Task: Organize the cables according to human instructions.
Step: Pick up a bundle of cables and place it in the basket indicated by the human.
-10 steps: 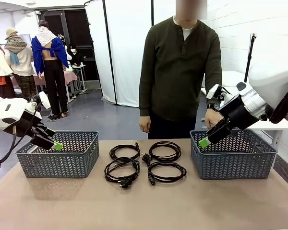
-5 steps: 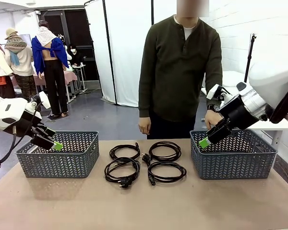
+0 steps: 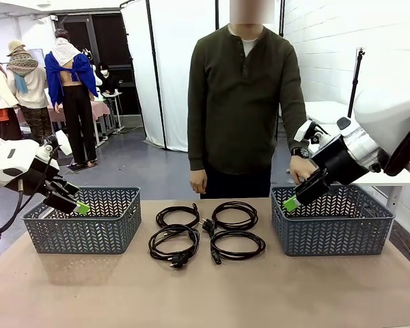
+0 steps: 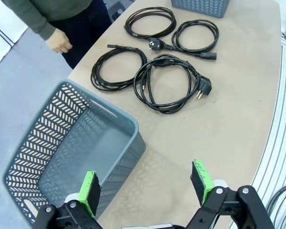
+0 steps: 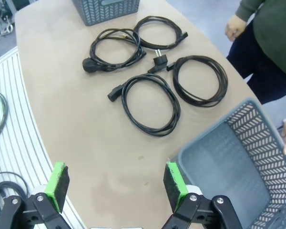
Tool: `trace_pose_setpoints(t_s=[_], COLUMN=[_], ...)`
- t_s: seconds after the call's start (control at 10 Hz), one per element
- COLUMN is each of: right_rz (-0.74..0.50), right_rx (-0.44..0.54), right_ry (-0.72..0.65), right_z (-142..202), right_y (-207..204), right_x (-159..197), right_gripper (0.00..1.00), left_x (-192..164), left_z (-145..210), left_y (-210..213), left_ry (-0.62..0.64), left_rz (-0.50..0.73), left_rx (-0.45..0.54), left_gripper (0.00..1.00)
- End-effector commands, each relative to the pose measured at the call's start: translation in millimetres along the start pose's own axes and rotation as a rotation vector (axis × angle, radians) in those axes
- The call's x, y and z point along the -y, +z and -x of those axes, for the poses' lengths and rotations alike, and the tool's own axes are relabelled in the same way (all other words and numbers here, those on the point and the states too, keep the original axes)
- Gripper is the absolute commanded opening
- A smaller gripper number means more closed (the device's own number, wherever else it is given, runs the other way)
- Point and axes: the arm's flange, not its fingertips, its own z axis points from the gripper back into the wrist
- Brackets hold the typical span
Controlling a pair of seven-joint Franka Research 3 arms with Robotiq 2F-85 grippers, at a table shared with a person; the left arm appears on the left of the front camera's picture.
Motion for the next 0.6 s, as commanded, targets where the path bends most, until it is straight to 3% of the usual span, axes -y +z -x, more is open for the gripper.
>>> trace_pose_setpoints(t_s=[0.0, 0.5], right_rz=[-0.011, -0.017], right_rx=[-0.015, -0.196], right_ry=[-0.023, -0.202], right_z=[-11.9, -82.1], right_y=[-3.9, -40.6], right_x=[-6.7, -35.5], right_gripper=[1.0, 1.0], left_x=[-2.0, -2.0], left_z=[1.8, 1.8], left_y=[-1.9, -1.9], left_ry=[0.004, 0.004], left_rz=[0.005, 0.005], left_rx=[0.004, 0.004], left_gripper=[1.0, 1.0])
